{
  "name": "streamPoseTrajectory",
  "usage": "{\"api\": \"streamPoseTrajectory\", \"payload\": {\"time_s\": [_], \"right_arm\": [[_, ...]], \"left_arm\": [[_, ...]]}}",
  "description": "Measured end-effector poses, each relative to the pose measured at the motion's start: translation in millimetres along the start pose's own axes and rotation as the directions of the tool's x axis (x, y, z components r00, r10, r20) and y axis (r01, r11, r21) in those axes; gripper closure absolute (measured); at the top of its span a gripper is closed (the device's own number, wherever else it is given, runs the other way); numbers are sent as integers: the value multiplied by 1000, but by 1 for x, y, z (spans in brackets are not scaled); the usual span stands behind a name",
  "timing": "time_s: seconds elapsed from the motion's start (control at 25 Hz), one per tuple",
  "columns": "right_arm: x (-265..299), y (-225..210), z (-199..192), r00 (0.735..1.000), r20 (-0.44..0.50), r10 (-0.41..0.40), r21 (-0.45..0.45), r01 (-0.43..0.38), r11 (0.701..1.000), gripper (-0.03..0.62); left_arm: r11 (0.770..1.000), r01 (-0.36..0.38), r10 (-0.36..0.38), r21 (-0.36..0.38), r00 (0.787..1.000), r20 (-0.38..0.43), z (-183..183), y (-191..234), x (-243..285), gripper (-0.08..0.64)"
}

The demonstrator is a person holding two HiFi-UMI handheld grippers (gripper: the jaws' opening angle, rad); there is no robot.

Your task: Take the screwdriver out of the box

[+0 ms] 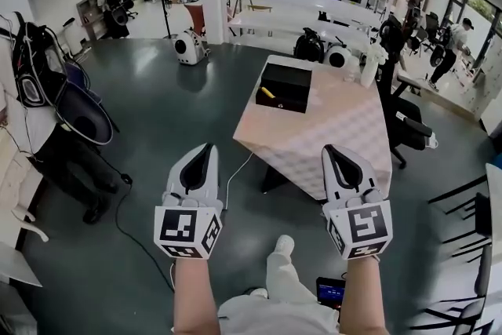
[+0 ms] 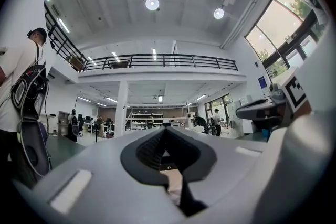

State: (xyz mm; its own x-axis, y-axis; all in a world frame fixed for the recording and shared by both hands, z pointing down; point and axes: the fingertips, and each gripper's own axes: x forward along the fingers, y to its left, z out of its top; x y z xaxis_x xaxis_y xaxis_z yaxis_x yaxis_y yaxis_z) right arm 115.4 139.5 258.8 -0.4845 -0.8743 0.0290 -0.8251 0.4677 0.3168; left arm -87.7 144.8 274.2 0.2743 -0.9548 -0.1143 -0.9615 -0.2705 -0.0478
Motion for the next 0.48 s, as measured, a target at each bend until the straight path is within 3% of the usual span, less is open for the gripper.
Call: {"api": "streamPoseTrajectory", "payload": {"time_s": [0.48], "right_arm": [[115, -49, -34, 999, 27, 33, 49, -34, 998, 588]], "left_arm": [[999, -35, 35, 9, 999, -9, -25, 42, 108, 552]]}}
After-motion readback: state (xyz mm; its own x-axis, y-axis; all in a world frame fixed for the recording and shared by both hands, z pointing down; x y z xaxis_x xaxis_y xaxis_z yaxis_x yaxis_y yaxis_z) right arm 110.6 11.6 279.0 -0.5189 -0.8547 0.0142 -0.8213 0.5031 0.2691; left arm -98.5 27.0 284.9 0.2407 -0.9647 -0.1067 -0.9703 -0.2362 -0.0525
